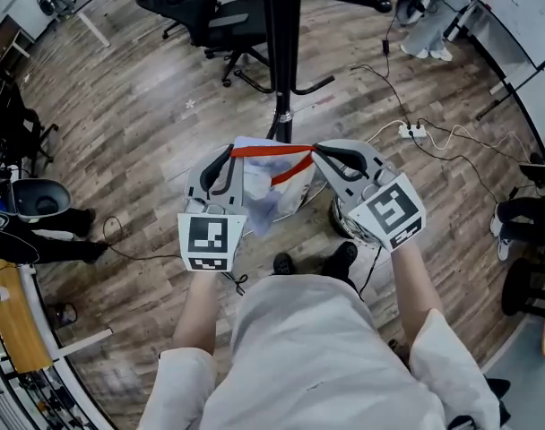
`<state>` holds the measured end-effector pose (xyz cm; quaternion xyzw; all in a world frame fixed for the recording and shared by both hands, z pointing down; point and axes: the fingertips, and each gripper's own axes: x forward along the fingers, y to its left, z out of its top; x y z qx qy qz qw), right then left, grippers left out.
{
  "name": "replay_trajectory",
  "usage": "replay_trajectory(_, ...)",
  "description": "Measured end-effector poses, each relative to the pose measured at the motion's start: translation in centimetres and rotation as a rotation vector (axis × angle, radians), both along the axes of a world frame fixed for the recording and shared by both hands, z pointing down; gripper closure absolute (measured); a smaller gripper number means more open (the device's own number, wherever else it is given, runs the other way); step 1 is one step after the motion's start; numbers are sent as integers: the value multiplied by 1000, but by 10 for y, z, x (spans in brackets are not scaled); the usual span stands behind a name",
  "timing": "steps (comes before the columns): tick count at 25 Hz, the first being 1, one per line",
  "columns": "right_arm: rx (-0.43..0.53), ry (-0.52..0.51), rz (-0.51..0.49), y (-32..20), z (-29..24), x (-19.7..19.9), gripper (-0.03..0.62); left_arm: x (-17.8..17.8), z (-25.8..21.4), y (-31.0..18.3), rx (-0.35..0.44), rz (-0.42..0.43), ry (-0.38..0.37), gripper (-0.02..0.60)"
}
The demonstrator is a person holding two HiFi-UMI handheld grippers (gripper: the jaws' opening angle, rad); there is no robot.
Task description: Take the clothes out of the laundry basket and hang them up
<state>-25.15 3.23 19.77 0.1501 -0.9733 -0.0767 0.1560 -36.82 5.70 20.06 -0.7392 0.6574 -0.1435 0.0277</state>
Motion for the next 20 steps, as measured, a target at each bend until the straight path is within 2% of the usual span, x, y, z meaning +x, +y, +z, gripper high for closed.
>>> replay_trajectory(9,61,42,113,-26,13,-21,580,-26,14,-31,-20,52,-43,546)
replay_trajectory(20,130,139,245,-74,36,-29,580,-36,26,-85,-37,100,-55,546)
